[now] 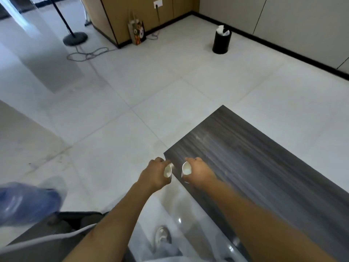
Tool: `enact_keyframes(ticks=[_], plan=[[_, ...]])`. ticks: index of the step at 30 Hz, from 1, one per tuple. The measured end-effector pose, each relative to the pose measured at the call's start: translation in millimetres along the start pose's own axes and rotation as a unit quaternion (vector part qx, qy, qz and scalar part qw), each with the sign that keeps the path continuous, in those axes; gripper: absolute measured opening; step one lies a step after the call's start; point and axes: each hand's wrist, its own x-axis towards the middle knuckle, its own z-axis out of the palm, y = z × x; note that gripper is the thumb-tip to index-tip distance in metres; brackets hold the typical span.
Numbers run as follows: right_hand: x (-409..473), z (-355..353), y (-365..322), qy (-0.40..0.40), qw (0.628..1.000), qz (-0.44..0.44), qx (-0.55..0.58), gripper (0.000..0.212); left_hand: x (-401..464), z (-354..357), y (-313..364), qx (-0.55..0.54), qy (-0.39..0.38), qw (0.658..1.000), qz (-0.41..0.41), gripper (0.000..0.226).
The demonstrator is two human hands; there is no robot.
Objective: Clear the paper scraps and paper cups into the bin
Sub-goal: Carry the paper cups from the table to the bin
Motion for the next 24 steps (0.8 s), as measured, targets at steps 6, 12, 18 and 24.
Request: enact_keyframes(ticks=[6,12,18,24], plan=[[65.6,8.2,-85.8,0.002,1.0,0.004,-0.02,0.073,41.7,-69.5,-89.7,0.009,-0.008,1.0,-0.004,0.064],[135.7,-11.2,-133.7,0.0,1.0,0.0,-0.031,0.073,111.2,-124.2,-132.3,0.021,-0.007,1.0,0.007,0.063],[235.4,-52.5,-164.9,0.024,0.999,0.003,-0.026,0.073,213.7,-176.8,-152.9,0.001,0.004,1.0,0.011,0.065],[337.0,-113.8,-203.4,0.045,0.999,0.017,-0.019,0.072,322.4,-246.8,-160.4,0.002,-0.004,1.0,0.017,0.064]])
